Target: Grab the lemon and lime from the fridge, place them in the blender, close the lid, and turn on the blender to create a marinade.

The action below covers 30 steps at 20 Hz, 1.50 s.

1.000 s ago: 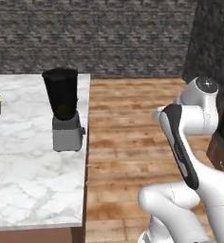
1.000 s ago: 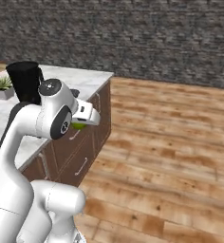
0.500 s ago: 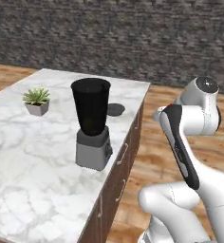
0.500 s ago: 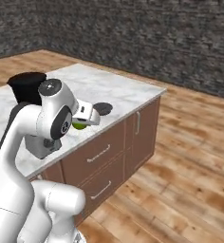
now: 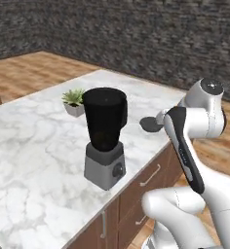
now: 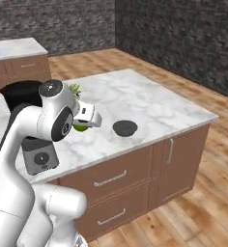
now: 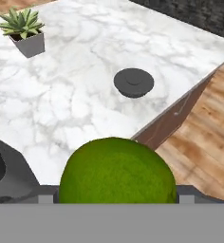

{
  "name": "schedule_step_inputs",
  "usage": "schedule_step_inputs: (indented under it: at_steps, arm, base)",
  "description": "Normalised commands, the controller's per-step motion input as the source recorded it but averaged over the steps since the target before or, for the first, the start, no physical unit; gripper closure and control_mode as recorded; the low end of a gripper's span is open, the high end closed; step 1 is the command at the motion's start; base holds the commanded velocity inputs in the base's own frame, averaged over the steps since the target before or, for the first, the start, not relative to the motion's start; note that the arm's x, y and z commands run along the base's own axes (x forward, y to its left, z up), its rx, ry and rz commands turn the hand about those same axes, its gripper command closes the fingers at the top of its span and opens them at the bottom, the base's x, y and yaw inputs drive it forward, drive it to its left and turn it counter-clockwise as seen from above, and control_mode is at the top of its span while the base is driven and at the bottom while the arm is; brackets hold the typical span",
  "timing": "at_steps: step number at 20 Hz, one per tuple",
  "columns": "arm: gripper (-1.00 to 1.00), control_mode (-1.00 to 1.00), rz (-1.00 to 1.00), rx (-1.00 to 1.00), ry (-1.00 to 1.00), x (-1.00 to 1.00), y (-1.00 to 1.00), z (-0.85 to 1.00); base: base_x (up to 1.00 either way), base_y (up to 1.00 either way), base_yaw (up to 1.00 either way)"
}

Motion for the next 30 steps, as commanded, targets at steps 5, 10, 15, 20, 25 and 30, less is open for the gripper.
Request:
schedule_step_inputs:
  at_steps: [5,10,15,20,25,30]
  arm:
    - [1.0,1.0,0.0,0.0,0.0,0.0,0.0,0.0]
    - [1.0,1.0,0.0,0.0,0.0,0.0,0.0,0.0]
    - [1.0,1.0,0.0,0.0,0.0,0.0,0.0,0.0]
    - [1.0,1.0,0.0,0.0,0.0,0.0,0.0,0.0]
    - [1.0,1.0,0.0,0.0,0.0,0.0,0.0,0.0]
    - [1.0,1.0,0.0,0.0,0.0,0.0,0.0,0.0]
  base:
    - [0.23,-0.63,0.58]
    - [0.07,-0.55,0.55]
    - [0.0,-0.44,0.53]
    - [0.0,-0.46,0.48]
    - [0.0,-0.5,0.4]
    - [0.0,-0.44,0.34]
